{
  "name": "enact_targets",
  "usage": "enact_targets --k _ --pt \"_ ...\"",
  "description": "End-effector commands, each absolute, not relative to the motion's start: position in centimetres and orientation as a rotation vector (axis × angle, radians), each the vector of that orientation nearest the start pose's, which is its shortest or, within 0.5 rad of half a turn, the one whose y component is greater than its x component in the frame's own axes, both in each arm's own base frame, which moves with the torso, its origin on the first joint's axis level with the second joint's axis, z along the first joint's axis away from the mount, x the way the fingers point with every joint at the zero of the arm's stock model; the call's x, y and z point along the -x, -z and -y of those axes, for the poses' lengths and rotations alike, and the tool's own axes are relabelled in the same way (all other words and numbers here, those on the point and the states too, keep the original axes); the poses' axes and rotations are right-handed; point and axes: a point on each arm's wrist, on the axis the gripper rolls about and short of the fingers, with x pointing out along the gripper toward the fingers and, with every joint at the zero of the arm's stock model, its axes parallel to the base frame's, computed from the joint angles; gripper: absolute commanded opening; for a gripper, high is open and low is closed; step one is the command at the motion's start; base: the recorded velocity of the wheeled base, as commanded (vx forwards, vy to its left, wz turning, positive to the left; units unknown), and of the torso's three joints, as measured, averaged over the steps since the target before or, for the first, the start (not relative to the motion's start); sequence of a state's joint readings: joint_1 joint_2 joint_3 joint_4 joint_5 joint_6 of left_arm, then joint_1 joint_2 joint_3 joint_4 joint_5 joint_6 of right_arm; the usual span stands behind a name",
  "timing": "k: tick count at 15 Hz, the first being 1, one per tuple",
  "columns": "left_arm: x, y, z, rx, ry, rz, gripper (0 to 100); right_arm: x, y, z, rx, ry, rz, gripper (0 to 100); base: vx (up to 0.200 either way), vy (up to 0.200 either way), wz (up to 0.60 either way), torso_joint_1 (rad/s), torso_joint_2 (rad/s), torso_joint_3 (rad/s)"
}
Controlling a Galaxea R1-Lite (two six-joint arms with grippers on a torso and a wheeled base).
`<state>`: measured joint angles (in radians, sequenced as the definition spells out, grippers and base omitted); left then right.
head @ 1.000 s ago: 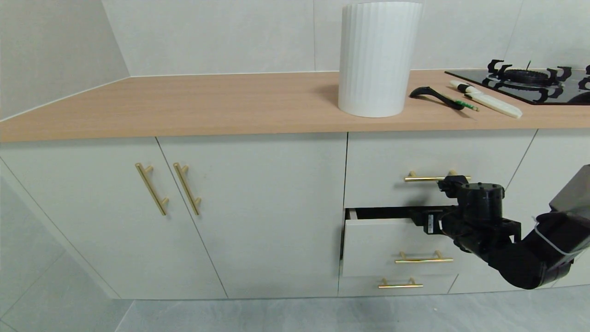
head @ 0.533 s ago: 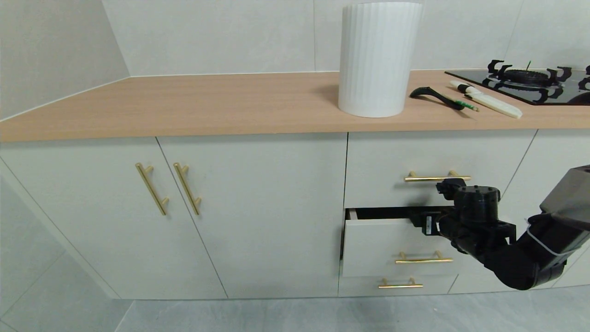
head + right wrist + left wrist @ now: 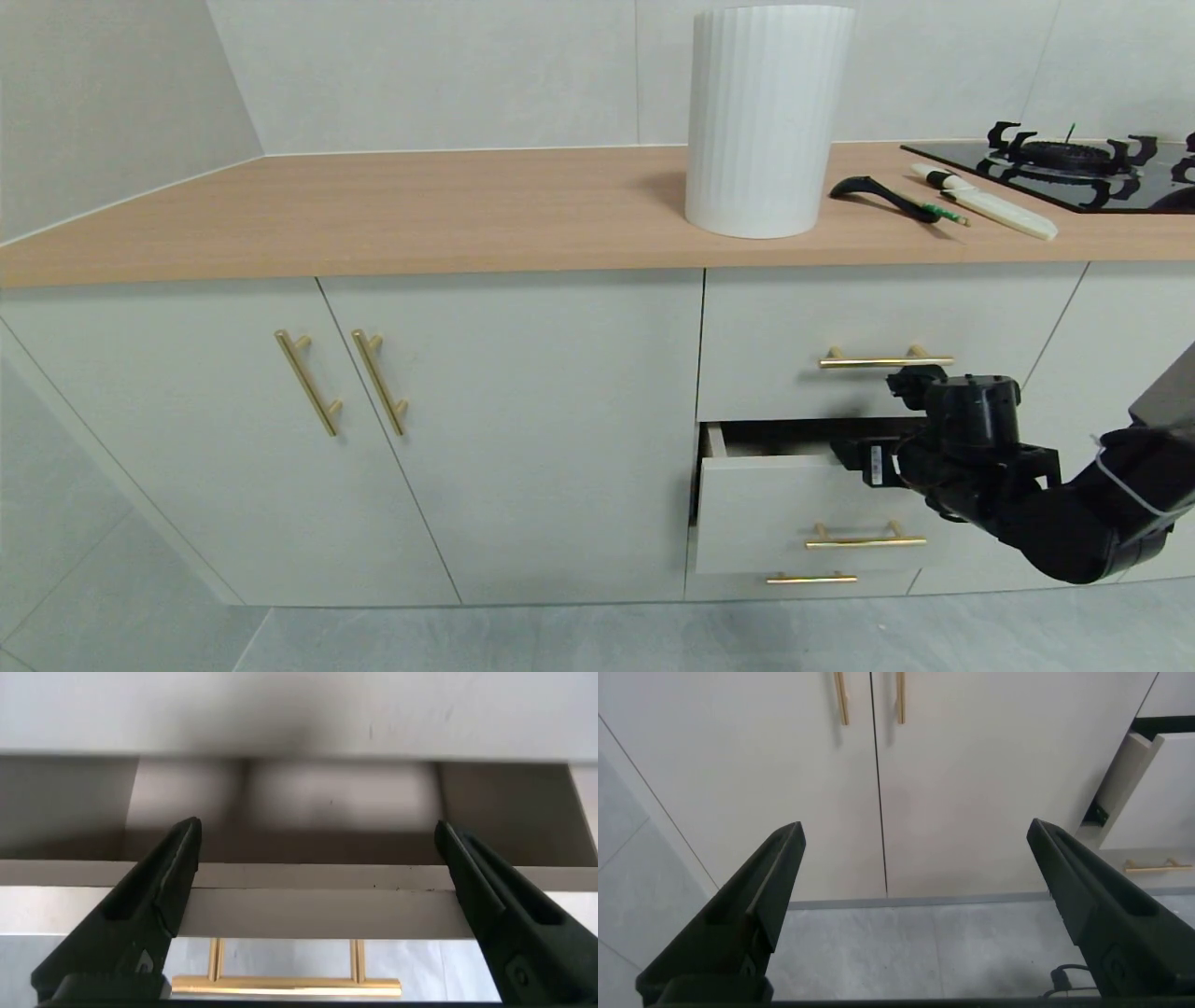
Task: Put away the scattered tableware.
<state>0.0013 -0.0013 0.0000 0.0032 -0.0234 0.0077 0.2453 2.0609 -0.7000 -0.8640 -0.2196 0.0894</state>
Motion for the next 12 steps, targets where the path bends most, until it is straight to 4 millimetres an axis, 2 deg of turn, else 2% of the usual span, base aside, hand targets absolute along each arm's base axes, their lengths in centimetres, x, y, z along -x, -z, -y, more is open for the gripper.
enact_targets --k 1,8,12 --pt "2.3 -7.5 0.1 -0.008 0.021 -0.003 100 -32.8 -7.4 -7.8 0.024 -0.008 -0.463 100 0.0 0.0 0.0 0.0 0.0 0.0" --pt "2.3 -7.5 0.1 -0.008 0.021 -0.003 100 -29.2 -10.9 -7.5 0.058 -0.07 -0.622 100 0.0 0.0 0.0 0.0 0.0 0.0" --pt "2.3 -7.5 0.1 -0.008 0.023 -0.003 100 -27.1 -11.6 -8.0 0.106 -0.147 -0.754 100 0.0 0.0 0.0 0.0 0.0 0.0"
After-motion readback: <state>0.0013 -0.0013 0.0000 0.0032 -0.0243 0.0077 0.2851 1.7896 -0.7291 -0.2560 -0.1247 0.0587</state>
